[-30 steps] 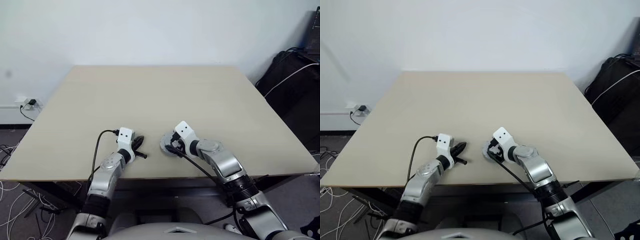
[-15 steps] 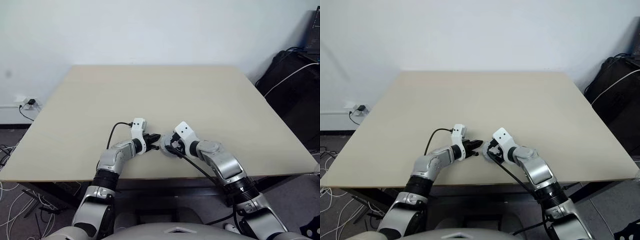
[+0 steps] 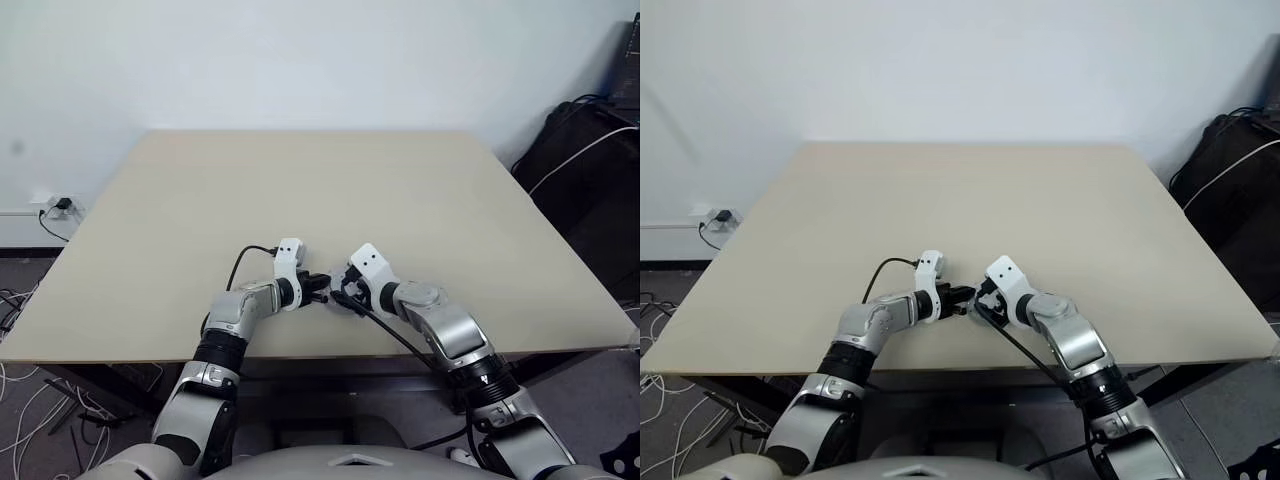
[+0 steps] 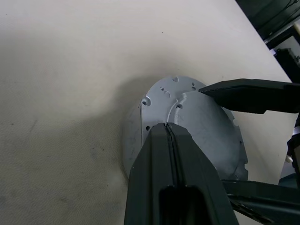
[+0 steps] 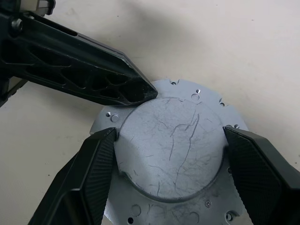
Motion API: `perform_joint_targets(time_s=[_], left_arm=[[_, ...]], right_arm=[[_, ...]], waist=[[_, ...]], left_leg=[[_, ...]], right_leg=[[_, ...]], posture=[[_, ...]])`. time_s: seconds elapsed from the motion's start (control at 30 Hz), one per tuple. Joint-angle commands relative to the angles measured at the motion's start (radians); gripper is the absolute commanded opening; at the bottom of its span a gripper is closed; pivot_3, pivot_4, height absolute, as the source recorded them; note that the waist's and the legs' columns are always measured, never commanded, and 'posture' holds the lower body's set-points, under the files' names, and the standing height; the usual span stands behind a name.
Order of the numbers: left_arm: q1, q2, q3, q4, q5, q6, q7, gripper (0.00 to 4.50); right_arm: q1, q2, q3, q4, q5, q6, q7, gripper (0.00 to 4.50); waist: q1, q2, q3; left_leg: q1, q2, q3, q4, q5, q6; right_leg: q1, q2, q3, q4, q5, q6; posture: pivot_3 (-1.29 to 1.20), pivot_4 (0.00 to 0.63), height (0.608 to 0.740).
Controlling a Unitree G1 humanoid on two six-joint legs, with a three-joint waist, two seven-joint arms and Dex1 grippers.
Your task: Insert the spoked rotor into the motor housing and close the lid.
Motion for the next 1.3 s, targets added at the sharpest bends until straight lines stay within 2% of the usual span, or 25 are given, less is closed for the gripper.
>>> perform_joint_targets(time_s=[0.03, 0.1, 0.13, 0.37, 0.63, 0.7, 0.83, 1.03, 1.13, 1.3], left_arm=[[-0.013, -0.020, -0.015, 0.011, 0.010, 0.023, 0.010, 0.00], [-0.014, -0.022, -0.017, 0.011, 0.012, 0.026, 0.012, 0.00], [-0.015, -0.021, -0.020, 0.012, 0.015, 0.027, 0.011, 0.00], [-0.008, -0.020, -0.026, 0.004, 0.022, 0.028, 0.005, 0.00], [0.001, -0.015, -0.035, -0.006, 0.024, 0.026, -0.007, 0.00], [0.002, -0.013, -0.038, -0.008, 0.024, 0.025, -0.011, 0.00], [0.004, -0.011, -0.040, -0.010, 0.026, 0.022, -0.019, 0.00], [0.010, -0.007, -0.043, -0.012, 0.032, 0.016, -0.021, 0.00], [0.012, -0.006, -0.041, -0.013, 0.035, 0.016, -0.023, 0.00], [0.015, -0.005, -0.037, -0.017, 0.037, 0.012, -0.023, 0.00]], right_arm=[[0.031, -0.007, 0.001, -0.003, 0.002, 0.041, 0.002, 3.63], [0.038, -0.006, -0.010, -0.013, 0.006, 0.048, -0.002, 4.28], [0.044, -0.011, -0.013, -0.024, 0.005, 0.055, -0.004, 4.40], [0.107, -0.055, -0.037, -0.127, 0.004, 0.098, -0.015, 4.40], [0.201, -0.074, -0.130, -0.271, 0.038, 0.138, -0.047, 4.40], [0.217, -0.054, -0.171, -0.289, 0.065, 0.134, -0.056, 4.40], [0.229, 0.059, -0.322, -0.265, 0.173, 0.145, -0.091, 4.40], [0.194, 0.179, -0.473, -0.190, 0.290, 0.203, -0.131, 4.40], [0.180, 0.187, -0.487, -0.158, 0.312, 0.224, -0.127, 4.40], [0.182, 0.130, -0.420, -0.146, 0.312, 0.264, -0.084, 4.40]], waist=[[0.003, -0.001, 0.000], [0.003, -0.001, -0.001], [0.002, -0.001, -0.001], [0.003, -0.002, -0.001], [0.006, -0.004, 0.000], [0.005, -0.004, 0.000], [0.003, -0.005, 0.001], [0.001, -0.005, 0.001], [0.000, -0.005, 0.001], [-0.003, -0.005, 0.001]], left_leg=[[0.000, 0.000, 0.000, 0.000, 0.000, 0.000], [0.000, 0.000, 0.000, 0.000, 0.000, 0.000], [0.000, 0.000, 0.000, 0.000, 0.000, 0.000], [0.001, 0.000, -0.001, 0.000, 0.000, 0.000], [0.002, -0.001, -0.002, 0.000, 0.000, 0.000], [0.001, -0.001, -0.002, 0.000, 0.000, 0.001], [0.000, 0.000, -0.002, 0.000, 0.000, 0.001], [0.001, 0.000, -0.001, 0.001, 0.000, 0.000], [0.001, 0.000, -0.001, 0.001, 0.000, 0.000], [0.000, 0.000, -0.001, 0.001, 0.000, 0.000]], right_leg=[[0.000, 0.000, 0.000, 0.000, 0.000, 0.000], [0.000, 0.000, 0.000, 0.000, 0.000, 0.000], [0.000, 0.000, 0.000, 0.000, 0.000, 0.000], [0.002, 0.000, -0.001, 0.000, 0.000, 0.000], [0.003, -0.001, -0.001, 0.000, -0.001, 0.000], [0.002, -0.001, -0.001, -0.001, -0.001, 0.000], [0.001, -0.001, -0.001, 0.000, -0.001, 0.000], [0.001, -0.001, 0.000, 0.001, 0.000, 0.001], [0.001, -0.001, 0.000, 0.001, 0.000, 0.001], [0.001, -0.001, 0.000, 0.001, 0.000, 0.000]], posture=[[0.00, 0.000, 0.740], [0.00, 0.000, 0.740], [0.00, 0.000, 0.740], [0.00, 0.000, 0.740], [0.00, 0.000, 0.740], [0.00, 0.000, 0.740], [0.00, 0.000, 0.740], [0.00, 0.000, 0.740], [0.00, 0.000, 0.740], [0.00, 0.000, 0.740]])
